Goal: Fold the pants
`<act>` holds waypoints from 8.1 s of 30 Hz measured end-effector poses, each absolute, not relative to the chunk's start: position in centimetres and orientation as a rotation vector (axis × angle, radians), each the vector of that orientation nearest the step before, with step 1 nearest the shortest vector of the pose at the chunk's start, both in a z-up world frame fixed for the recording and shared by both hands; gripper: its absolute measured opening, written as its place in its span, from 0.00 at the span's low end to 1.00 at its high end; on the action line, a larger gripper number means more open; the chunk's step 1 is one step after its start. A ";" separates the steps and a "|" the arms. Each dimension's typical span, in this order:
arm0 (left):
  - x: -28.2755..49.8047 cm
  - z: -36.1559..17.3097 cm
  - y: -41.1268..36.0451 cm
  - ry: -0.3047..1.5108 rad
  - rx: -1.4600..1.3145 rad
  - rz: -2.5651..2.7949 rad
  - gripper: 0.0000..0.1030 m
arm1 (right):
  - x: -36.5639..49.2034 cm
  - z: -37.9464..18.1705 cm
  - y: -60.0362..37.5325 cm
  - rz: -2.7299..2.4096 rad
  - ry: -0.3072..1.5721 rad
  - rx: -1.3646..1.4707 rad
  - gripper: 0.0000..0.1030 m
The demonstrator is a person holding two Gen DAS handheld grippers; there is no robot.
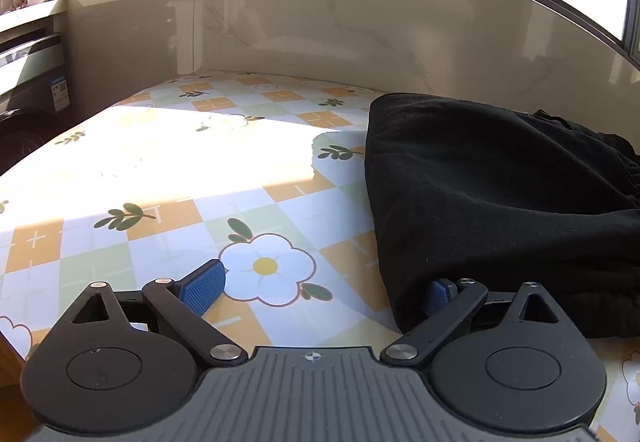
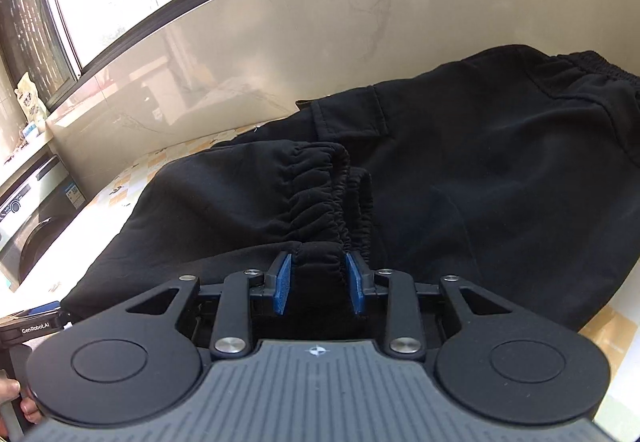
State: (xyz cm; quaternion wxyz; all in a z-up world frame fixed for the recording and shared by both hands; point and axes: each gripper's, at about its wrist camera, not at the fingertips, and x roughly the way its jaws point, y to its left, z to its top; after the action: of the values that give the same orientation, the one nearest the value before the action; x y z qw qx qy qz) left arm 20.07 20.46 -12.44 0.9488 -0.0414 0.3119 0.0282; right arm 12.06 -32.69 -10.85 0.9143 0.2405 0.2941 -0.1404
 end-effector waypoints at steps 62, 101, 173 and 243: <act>20.2 -11.6 18.4 0.670 -0.082 0.040 0.95 | 14.2 -12.5 -38.2 -0.317 0.566 0.741 0.47; 27.0 -11.0 8.2 0.632 0.027 -0.139 0.87 | 7.8 -8.0 -40.9 -0.141 0.332 0.782 0.88; 27.6 -13.1 7.5 0.663 0.052 -0.152 0.92 | 15.2 -7.9 -36.6 -0.559 0.700 0.402 1.00; 42.4 -9.6 -14.1 0.774 0.198 -0.239 0.29 | 0.5 -15.0 -58.6 -0.461 0.400 0.921 0.92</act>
State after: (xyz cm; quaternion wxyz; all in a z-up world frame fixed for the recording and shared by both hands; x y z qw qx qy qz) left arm 42.43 -14.05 -9.57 0.9144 0.0960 0.3757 -0.1160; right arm 0.46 -58.58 -15.01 0.8512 0.4375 0.1901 -0.2188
